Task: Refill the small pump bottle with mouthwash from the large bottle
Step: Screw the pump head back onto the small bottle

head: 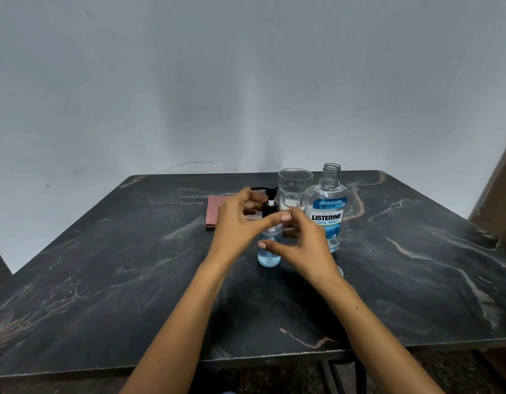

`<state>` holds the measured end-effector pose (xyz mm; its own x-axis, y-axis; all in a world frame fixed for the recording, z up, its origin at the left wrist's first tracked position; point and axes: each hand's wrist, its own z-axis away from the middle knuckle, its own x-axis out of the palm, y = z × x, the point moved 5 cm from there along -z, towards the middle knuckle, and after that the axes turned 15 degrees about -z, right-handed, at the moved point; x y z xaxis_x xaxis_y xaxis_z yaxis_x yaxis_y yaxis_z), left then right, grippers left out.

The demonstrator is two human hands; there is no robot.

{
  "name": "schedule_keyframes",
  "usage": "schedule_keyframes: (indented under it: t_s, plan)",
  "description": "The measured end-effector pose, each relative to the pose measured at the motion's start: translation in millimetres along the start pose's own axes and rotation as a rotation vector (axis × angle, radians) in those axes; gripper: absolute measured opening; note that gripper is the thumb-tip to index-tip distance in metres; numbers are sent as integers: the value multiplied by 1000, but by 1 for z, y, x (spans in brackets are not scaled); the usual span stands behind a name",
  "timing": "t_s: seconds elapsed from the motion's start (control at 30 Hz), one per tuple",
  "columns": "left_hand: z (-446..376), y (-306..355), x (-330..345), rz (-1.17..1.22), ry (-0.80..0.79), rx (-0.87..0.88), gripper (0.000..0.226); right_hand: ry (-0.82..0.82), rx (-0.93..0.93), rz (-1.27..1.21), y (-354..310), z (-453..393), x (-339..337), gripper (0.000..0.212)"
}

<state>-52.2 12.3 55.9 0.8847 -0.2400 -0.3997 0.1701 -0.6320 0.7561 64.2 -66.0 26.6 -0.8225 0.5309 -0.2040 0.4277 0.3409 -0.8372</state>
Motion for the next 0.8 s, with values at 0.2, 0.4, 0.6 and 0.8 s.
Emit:
schedule_keyframes:
  t_s: [0.2, 0.4, 0.6, 0.8]
  plan:
    - [-2, 1, 2, -6, -15, 21, 31, -6, 4, -14, 0, 0, 1, 43]
    - [-3, 0, 1, 91, -190, 34, 33, -15, 101, -181, 5, -2, 0, 51]
    - [2, 1, 3, 42, -12, -7, 39, 3, 18, -19, 1, 0, 1, 47]
    - [0, -2, -1, 45, 79, -28, 34, 6, 16, 10, 1, 1, 1, 48]
